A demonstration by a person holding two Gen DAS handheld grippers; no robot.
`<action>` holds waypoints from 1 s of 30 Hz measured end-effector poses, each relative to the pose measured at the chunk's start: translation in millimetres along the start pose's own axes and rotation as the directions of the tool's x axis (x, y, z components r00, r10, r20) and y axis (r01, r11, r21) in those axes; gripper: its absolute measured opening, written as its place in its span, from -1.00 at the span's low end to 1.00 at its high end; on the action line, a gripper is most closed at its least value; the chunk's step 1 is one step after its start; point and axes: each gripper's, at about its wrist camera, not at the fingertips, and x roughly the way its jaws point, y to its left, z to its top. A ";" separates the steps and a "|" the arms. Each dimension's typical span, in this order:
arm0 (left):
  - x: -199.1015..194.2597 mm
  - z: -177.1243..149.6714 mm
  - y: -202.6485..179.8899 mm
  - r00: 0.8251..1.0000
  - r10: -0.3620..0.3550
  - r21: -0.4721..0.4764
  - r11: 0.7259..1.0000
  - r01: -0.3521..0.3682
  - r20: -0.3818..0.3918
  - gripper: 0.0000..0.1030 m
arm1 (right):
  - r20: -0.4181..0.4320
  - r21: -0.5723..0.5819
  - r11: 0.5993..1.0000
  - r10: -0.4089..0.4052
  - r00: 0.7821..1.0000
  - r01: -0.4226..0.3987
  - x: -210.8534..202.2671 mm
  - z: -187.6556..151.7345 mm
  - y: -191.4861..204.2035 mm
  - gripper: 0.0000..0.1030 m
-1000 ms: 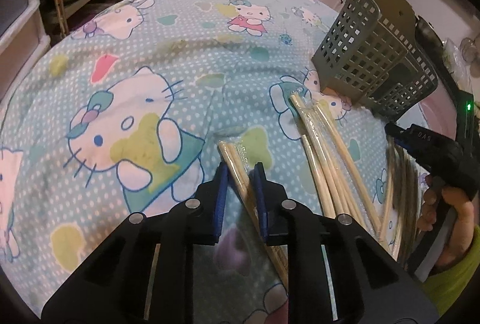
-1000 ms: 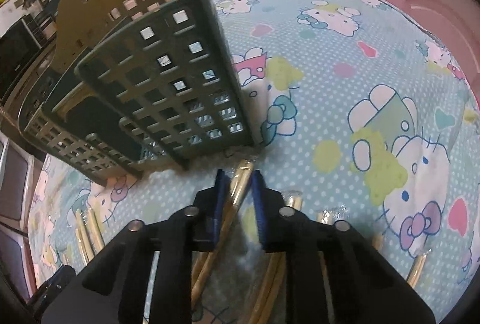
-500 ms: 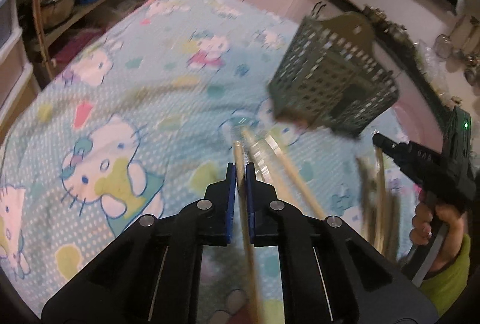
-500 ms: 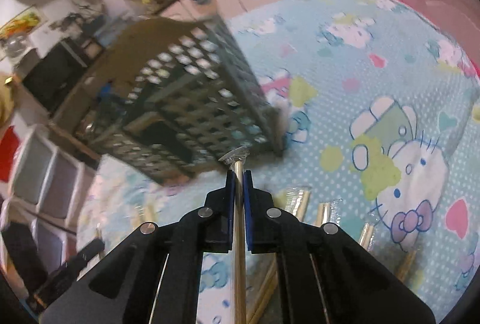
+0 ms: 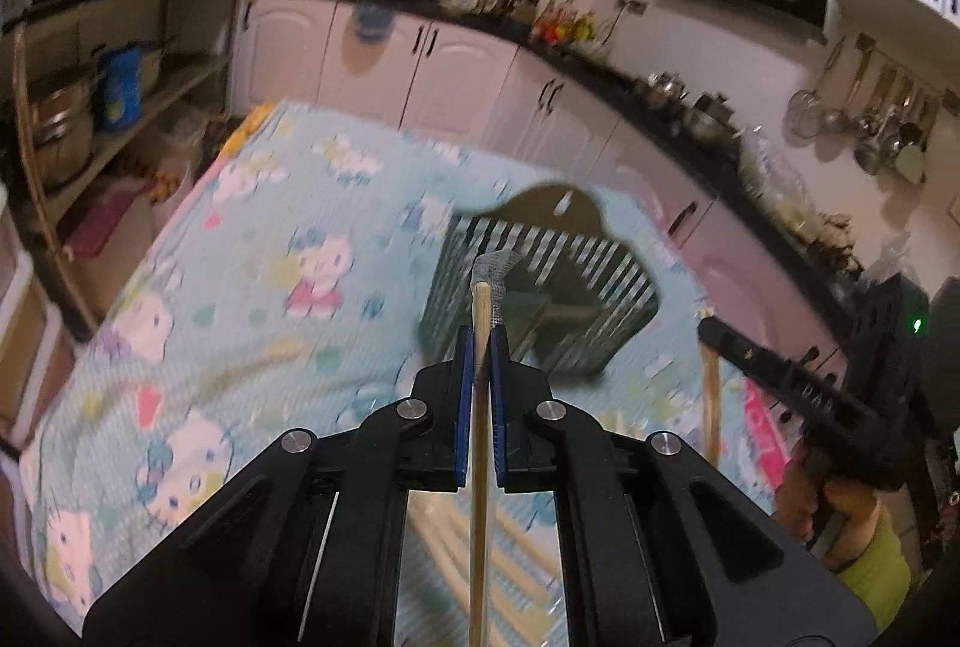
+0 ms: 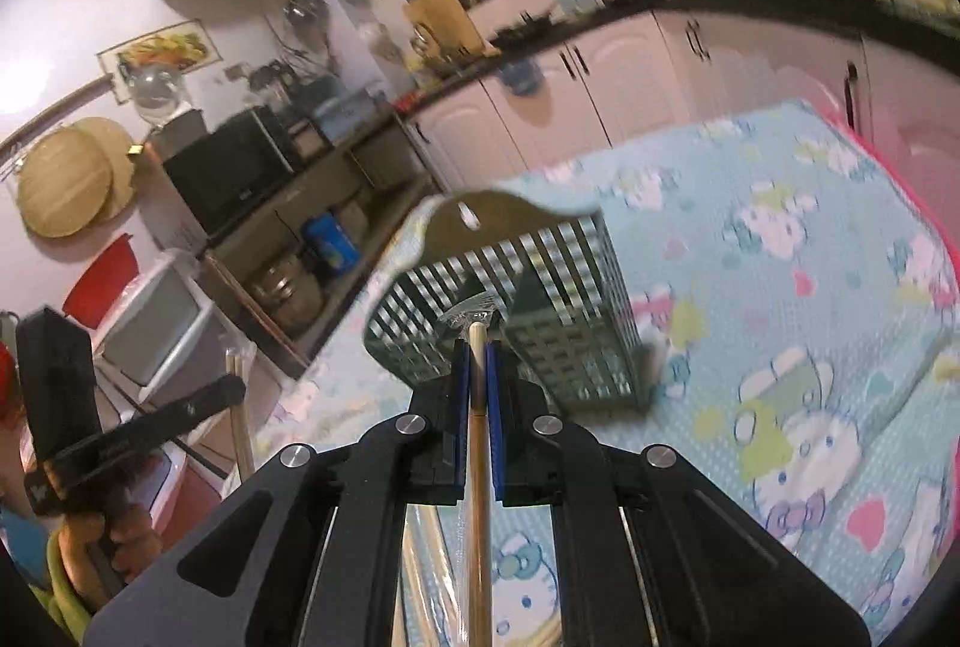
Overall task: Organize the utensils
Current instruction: 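Lift the held chopsticks upright with both tools and carry them over the green caddy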
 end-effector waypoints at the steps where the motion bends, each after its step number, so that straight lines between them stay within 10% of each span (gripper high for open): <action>1: -1.9 5.6 -3.7 1.000 -0.005 0.007 1.000 0.005 0.012 -0.98 | 0.012 -0.010 1.000 0.000 1.000 0.000 -0.5 4.0 3.8 -0.89; 10: -15.5 73.1 -30.5 0.986 -0.023 0.065 0.998 0.013 0.165 -0.98 | 0.220 -0.169 0.985 0.005 0.975 0.033 -6.4 65.5 38.0 -0.89; 30: 43.1 134.8 -46.3 0.927 0.063 0.073 0.993 -0.096 0.370 -0.98 | 0.391 -0.283 0.935 -0.090 0.916 0.213 51.2 134.4 38.0 -0.88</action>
